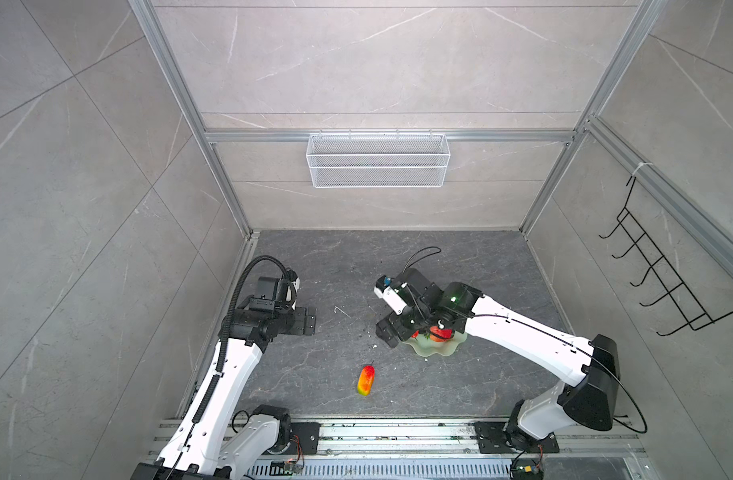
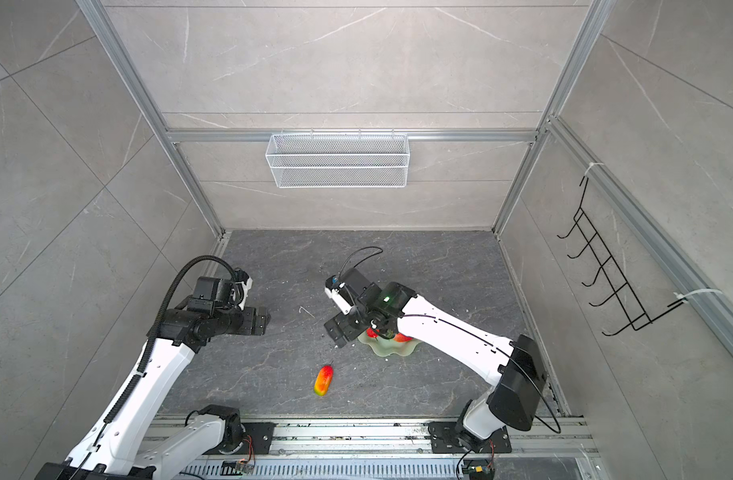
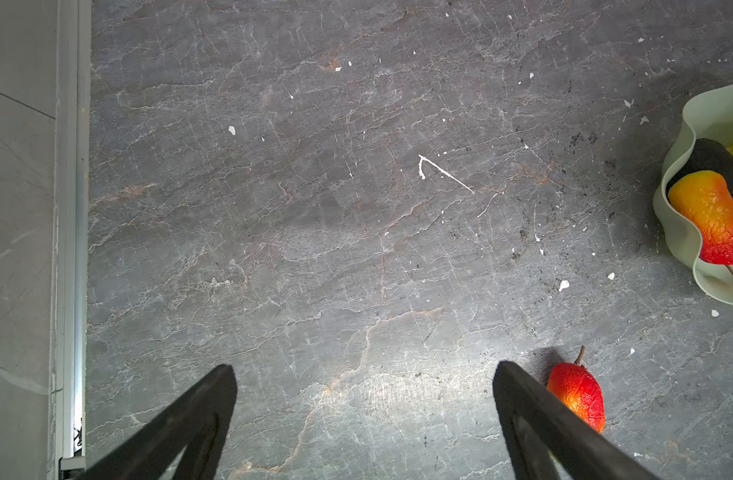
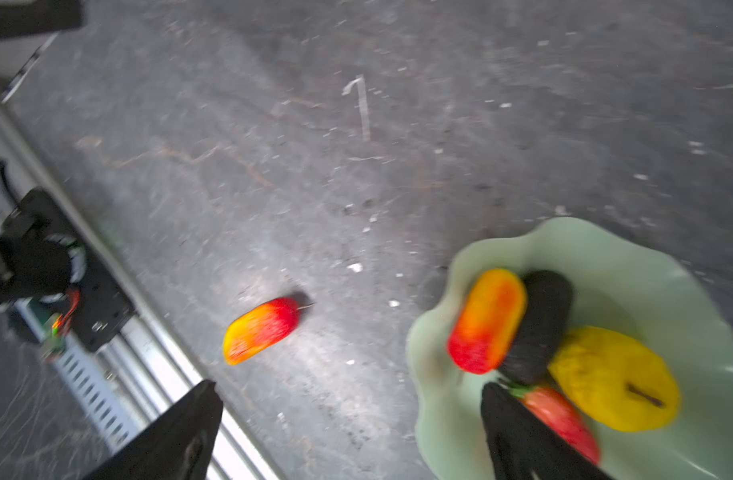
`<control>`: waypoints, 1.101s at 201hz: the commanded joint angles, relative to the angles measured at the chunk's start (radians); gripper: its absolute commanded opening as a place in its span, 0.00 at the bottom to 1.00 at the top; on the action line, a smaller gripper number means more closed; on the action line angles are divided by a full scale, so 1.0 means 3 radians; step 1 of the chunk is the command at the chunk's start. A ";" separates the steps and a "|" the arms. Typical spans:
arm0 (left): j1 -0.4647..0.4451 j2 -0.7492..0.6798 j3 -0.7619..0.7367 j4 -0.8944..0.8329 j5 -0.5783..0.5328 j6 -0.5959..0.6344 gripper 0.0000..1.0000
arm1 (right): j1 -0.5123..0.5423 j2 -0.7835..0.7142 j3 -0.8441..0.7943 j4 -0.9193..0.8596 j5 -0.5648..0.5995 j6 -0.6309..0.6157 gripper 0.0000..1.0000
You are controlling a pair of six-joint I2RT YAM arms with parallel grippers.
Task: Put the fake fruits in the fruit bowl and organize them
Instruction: 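Reach the right gripper to the red-yellow mango and grasp it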
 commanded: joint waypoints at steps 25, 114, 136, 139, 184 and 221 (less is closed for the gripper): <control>-0.0004 -0.0060 0.0076 -0.0066 -0.0010 -0.0025 1.00 | 0.0373 0.0407 -0.0119 0.0158 -0.0117 0.0283 0.99; -0.0003 -0.0075 0.0099 -0.0099 -0.0007 -0.0026 1.00 | 0.0617 0.1070 -0.0024 -0.0034 -0.0219 0.0984 0.99; -0.0002 -0.0042 0.0111 -0.0089 0.0011 -0.0017 1.00 | 0.0620 0.1171 0.0009 -0.0057 -0.0357 0.0984 0.99; -0.0003 -0.0037 0.0113 -0.0089 0.0014 -0.0020 1.00 | 0.0620 0.1191 0.0019 -0.0062 -0.0375 0.0978 0.99; -0.0004 -0.0070 0.0112 -0.0103 -0.0011 -0.0011 1.00 | 0.0619 0.1374 0.0112 0.0006 -0.0507 0.0943 0.99; -0.0004 -0.0122 0.0072 -0.0122 -0.0040 -0.0026 1.00 | 0.0619 0.1551 0.0282 0.0075 -0.0550 0.0923 0.99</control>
